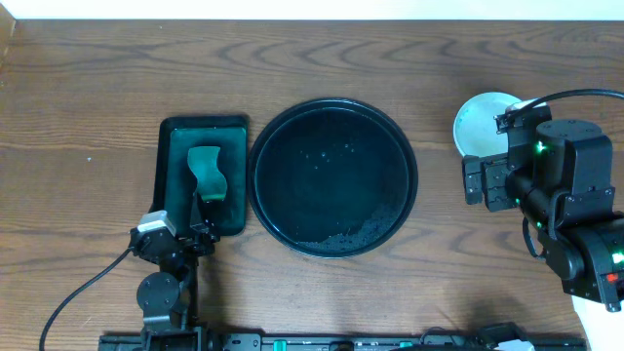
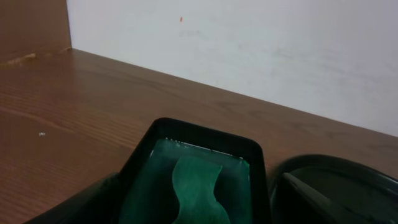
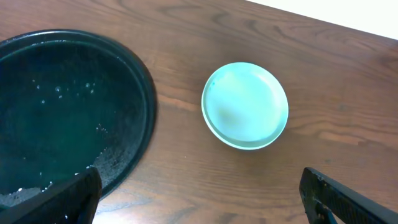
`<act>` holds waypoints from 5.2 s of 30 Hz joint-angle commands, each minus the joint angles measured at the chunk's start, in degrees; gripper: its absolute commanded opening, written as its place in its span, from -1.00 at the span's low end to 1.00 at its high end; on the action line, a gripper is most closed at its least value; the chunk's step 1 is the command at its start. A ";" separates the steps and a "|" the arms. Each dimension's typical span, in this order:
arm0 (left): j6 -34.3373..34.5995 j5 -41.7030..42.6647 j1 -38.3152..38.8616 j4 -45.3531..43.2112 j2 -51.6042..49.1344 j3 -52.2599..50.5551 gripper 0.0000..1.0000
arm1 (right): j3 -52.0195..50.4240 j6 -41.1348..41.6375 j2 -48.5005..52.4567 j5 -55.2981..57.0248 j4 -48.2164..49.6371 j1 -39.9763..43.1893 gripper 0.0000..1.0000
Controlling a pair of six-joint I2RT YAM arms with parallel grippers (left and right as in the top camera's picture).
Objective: Clean dirty plates on tray and stack at the side
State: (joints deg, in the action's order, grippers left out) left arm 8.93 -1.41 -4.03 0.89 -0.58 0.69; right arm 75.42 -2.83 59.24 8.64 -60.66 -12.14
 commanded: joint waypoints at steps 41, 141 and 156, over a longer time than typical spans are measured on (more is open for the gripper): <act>-1.60 -0.09 -0.28 3.19 0.35 -0.46 0.59 | 0.61 -0.66 0.02 0.31 -0.07 -0.28 0.99; -1.60 -0.09 -0.28 3.19 0.35 -0.46 0.59 | -75.12 8.76 -58.97 -11.91 56.57 5.40 0.99; -1.60 -0.09 -0.28 3.19 0.35 -0.46 0.59 | -75.12 8.76 -58.97 -11.89 56.57 5.40 0.99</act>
State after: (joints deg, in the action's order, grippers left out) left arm 8.49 -0.34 -4.03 1.50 -0.58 1.06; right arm 0.38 6.90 0.64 -2.66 -3.86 -7.07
